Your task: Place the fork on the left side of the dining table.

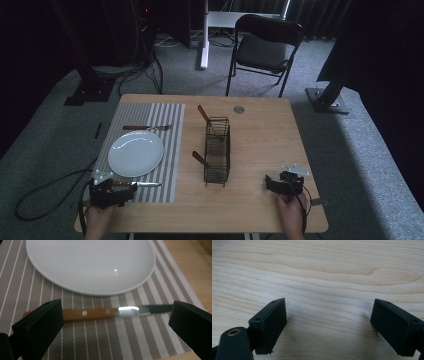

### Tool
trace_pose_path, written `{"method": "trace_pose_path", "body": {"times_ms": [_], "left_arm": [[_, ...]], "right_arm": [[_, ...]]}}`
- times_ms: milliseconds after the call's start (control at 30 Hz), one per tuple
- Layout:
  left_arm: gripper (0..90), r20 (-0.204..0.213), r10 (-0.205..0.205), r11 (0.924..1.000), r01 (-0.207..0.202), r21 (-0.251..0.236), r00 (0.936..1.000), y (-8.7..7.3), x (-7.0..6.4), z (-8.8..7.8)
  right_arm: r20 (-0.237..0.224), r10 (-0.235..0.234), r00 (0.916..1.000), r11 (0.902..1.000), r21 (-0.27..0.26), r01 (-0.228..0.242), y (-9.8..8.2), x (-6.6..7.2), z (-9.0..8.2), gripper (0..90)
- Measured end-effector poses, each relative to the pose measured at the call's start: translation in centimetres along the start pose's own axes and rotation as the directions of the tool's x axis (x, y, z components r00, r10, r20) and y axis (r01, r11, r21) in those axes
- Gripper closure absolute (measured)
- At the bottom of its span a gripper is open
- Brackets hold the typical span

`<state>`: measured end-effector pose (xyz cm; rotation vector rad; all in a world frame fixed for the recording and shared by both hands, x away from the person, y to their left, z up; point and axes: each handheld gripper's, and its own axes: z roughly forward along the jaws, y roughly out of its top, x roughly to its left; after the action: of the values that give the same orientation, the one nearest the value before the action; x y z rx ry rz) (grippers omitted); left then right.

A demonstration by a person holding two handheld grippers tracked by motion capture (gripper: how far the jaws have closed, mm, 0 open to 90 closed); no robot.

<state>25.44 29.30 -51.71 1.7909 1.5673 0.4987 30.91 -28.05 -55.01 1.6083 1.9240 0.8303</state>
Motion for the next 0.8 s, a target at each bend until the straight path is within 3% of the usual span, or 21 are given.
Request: {"method": "trace_pose_path", "body": {"times_ms": [200,300,500,600,700,800], "left_arm": [[0.0,-0.024,0.011,0.9998,-0.011,-0.017,0.9996,-0.8,0.1,-0.2],[0.0,-0.088,0.021,0.9992,-0.024,-0.031,0.9959,-1.5,0.4,-0.3],[0.0,-0.144,0.047,0.9988,-0.049,-0.009,0.9884,-2.2,0.6,0.0],[0.0,-0.154,0.054,0.9984,-0.056,-0.010,0.9866,-2.2,0.7,0.2],[0.0,-0.166,0.028,0.9995,-0.029,-0.009,0.9857,-2.2,1.5,0.7],[0.0,-0.175,0.029,0.9994,-0.033,-0.015,0.9841,-2.3,1.9,0.9]], "right_arm": [[0.000,-0.001,1.0000,1.0000,-0.001,0.001,0.0,0.0,0.0,13.1],[0.000,0.000,1.0000,1.0000,0.000,0.000,0.0,0.0,0.0,13.1],[0.000,0.000,1.0000,1.0000,0.000,0.000,0.0,0.0,0.0,13.1],[0.000,0.000,1.0000,1.0000,0.000,0.000,0.0,0.0,0.0,13.1],[0.000,-0.001,1.0000,1.0000,0.000,0.001,0.0,0.0,0.0,13.1],[0.000,0.000,1.0000,1.0000,0.000,0.000,0.0,0.0,0.0,13.1]]}}
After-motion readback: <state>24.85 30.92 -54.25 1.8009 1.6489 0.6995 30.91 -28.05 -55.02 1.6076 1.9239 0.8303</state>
